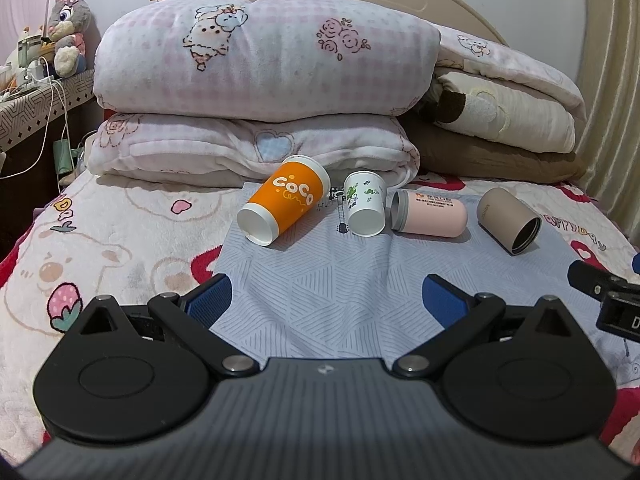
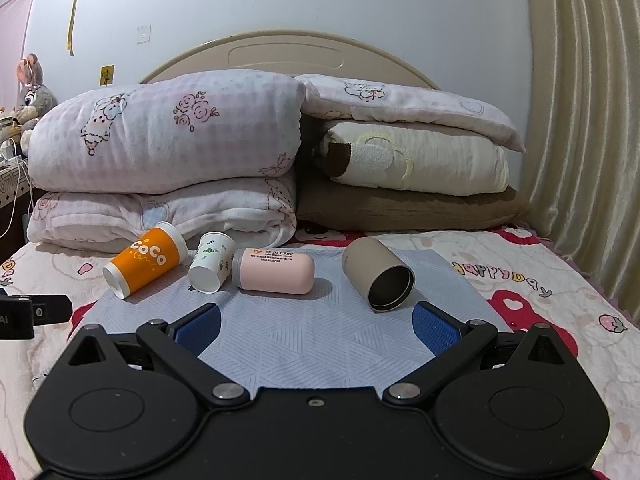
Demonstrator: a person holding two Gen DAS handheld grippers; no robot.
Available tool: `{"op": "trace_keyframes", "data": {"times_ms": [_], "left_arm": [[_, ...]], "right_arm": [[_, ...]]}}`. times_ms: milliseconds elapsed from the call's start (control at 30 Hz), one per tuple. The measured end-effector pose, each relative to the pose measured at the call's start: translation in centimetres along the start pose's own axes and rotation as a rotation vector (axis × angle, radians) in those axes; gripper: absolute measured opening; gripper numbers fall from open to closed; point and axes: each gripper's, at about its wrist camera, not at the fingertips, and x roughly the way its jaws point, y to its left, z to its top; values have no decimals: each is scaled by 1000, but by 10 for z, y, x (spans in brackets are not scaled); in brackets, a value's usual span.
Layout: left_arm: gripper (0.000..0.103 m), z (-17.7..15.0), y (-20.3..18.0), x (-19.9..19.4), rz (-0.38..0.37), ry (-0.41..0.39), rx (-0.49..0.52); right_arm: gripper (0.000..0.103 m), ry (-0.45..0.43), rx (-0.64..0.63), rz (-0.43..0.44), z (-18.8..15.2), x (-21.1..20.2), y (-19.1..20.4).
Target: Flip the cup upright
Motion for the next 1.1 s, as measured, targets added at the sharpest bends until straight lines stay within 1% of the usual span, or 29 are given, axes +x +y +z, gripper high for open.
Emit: {"op": "trace_keyframes", "data": {"times_ms": [333,500,667,767,900,967,1033,1100], "left_arm": [[103,0,0,-1,-2,7,-1],[103,1,2,1,-2,16,-3],[103,2,3,2,1,26,-2],[103,5,3,3,6,38,2],[103,23,5,3,-23,76,12],[103,38,4,0,-46,82,49],[103,55,3,-2,-45,75,70],[103,73,3,0,-59,69,83]], "right_arm": [[103,12,4,0,-2,2,-1],[103,48,56,13,-2,6,-8],[103,49,55,13,-4,6,-7],[103,51,48,28,-3,6,-5],[103,17,16,87,-1,3,0],[103,-6,-11,149,4,2,3],[103,-27,-37,210,12,2,6],[103,-29,-57,261,22,5,11]]}}
